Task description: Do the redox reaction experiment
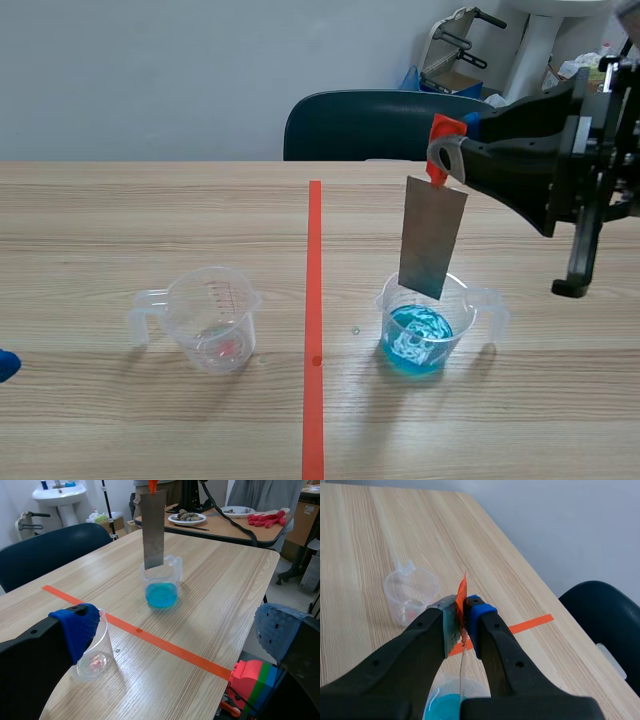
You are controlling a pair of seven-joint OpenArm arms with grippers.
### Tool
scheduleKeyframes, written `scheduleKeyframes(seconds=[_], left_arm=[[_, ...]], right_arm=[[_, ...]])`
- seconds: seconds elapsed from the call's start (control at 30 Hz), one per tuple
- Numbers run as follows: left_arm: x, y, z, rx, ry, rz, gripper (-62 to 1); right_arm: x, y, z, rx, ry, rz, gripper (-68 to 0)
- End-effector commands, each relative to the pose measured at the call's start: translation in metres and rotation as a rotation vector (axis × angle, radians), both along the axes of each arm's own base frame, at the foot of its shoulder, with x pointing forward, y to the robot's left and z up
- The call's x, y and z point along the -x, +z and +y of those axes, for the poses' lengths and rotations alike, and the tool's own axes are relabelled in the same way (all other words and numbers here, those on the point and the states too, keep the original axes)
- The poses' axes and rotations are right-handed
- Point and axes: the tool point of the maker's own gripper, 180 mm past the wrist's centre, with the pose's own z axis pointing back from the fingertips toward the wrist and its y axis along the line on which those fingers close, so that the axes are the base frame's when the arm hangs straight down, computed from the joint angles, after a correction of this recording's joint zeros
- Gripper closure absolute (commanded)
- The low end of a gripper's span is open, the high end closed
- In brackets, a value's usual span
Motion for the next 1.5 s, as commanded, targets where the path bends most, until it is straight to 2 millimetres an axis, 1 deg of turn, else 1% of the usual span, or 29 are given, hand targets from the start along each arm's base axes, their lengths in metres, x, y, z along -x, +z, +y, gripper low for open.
scheduleKeyframes(seconds=[0.0,0.33,0.77,1.47], left_arm=[[-0.002,0.009,-0.003,0.034,0.002,-0.023,-62.3],[-0.002,0.009,-0.003,0.034,0.002,-0.023,-62.3],[-0.002,0.009,-0.003,0.034,0.002,-0.023,-62.3],[-0.002,0.009,-0.003,0.034,0.002,-0.023,-62.3]], right_arm=[[-0.002,0.016,-0.003,-0.017,0.005,-0.029,-0.9],[-0.001,0.04,-0.003,-0.003,-0.02,0.004,-0.9],[0.006,0.067,-0.002,0.01,-0.024,0.001,-0.9],[0.006,0.067,-0.003,0.013,-0.027,0.0,-0.9]])
